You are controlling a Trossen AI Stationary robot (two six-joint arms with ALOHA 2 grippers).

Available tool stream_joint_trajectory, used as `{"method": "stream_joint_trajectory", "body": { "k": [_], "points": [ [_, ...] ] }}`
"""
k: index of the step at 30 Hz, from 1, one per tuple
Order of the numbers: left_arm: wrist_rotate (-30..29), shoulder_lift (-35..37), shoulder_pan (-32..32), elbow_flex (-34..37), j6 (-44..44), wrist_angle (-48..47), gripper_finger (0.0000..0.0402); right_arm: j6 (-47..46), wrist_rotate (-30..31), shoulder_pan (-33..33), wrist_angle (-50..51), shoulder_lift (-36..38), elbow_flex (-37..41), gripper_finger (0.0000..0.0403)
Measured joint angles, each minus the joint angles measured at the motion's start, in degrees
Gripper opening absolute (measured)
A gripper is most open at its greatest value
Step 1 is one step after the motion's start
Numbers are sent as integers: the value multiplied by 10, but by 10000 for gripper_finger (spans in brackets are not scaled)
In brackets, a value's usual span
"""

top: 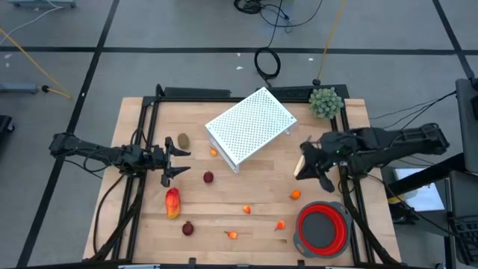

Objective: Pick & Place Fruit
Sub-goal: Put the red strainer bowl on the shelf

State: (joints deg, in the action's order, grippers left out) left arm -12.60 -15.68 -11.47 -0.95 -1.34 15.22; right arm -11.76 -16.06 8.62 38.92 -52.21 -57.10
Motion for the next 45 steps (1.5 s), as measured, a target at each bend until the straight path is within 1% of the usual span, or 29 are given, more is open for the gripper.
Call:
{"method": "stream_joint_trajectory", "body": {
  "k": [5,8,12,17,21,24,29,34,38,42,45],
  "points": [
    [0,0,0,0,0,0,251,-10,74,79,87,-53,-45,1],
    [0,0,0,0,0,0,251,-21,101,126,124,-84,-55,1],
    [0,0,0,0,0,0,251,-23,105,183,164,-129,-55,0],
    [0,0,0,0,-6,0,251,-25,150,241,197,-181,-55,0],
    [0,0,0,0,-7,0,251,-40,160,265,207,-207,-55,2],
    [0,0,0,0,-7,0,251,-55,160,273,207,-218,-55,13],
    [0,0,0,0,-7,-1,251,-55,160,279,210,-224,-55,55],
    [0,0,0,0,-7,-1,251,-56,159,279,214,-224,-55,120],
    [0,-1,0,0,-7,-2,251,-77,157,279,216,-224,-50,175],
    [0,-1,0,0,-6,-2,251,-97,122,279,216,-224,-27,218],
    [0,-1,0,0,-6,-2,251,-99,113,279,215,-224,-7,237]
  ]
}}
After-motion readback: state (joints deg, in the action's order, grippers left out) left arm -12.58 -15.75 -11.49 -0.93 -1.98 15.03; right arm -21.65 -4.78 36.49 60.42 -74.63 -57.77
